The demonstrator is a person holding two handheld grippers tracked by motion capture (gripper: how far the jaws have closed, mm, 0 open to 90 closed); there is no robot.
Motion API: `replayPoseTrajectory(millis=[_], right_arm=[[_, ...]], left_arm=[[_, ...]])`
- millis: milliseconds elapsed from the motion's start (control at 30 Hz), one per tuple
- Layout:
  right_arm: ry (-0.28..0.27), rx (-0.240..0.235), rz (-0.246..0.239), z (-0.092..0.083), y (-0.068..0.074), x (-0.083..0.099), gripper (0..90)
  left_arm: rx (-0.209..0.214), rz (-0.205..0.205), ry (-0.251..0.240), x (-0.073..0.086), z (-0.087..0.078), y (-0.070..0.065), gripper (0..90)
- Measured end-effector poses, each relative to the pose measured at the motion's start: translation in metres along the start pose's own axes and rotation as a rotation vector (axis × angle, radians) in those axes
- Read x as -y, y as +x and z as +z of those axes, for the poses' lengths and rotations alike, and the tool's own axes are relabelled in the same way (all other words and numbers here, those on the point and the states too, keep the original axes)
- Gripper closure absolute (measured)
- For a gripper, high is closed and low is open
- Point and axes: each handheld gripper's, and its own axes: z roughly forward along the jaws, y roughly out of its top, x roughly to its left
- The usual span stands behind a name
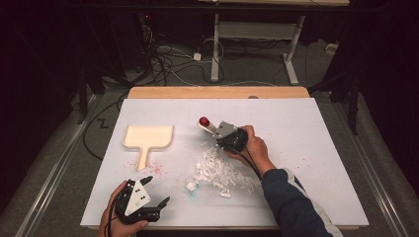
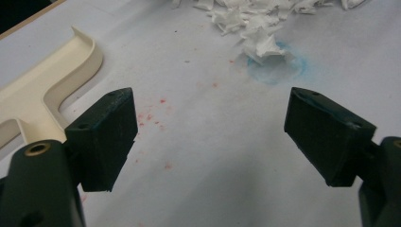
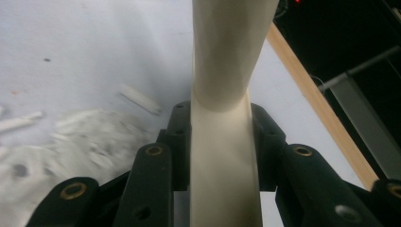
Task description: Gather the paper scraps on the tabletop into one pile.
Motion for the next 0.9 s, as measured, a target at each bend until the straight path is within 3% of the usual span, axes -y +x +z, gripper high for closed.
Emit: replayPoseTrajectory(millis=[133, 333, 467, 567, 633, 733, 833, 900], right_arm=[[-0.042, -0.084, -0.068, -0.003, 0.016, -0.002, 68.0], [-0.133, -0.214, -0.150, -0.027, 0.028, 0.011, 67.8], [-0.188, -0.331, -0.160, -0.053, 0.025, 0.024, 68.0], [-0.193, -0.361, -0.171, -0.061, 0.026, 0.029, 67.9], [-0.195, -0.354, -0.191, -0.069, 0.030, 0.034, 67.9], [-0.199, -0.303, -0.197, -0.078, 0.030, 0.037, 68.1], [-0.241, -0.278, -0.114, -0.088, 0.025, 0.040, 68.1], [-0.236, -0.234, -0.053, -0.095, 0.018, 0.042, 68.1]], left_arm=[[-0.004, 0.013, -0.001, 0.000, 0.000, 0.000, 17.1], [0.005, 0.005, 0.012, 0.000, 0.001, -0.001, 17.1], [0.009, 0.008, 0.016, -0.001, 0.001, -0.004, 17.1], [0.009, 0.010, 0.017, -0.002, 0.002, -0.004, 17.1], [0.011, 0.007, 0.018, -0.002, 0.002, -0.004, 17.1], [0.012, 0.007, 0.019, -0.002, 0.003, -0.004, 17.1], [0.013, 0.009, 0.022, -0.002, 0.004, -0.004, 17.1], [0.014, 0.009, 0.024, -0.003, 0.004, -0.004, 17.1]])
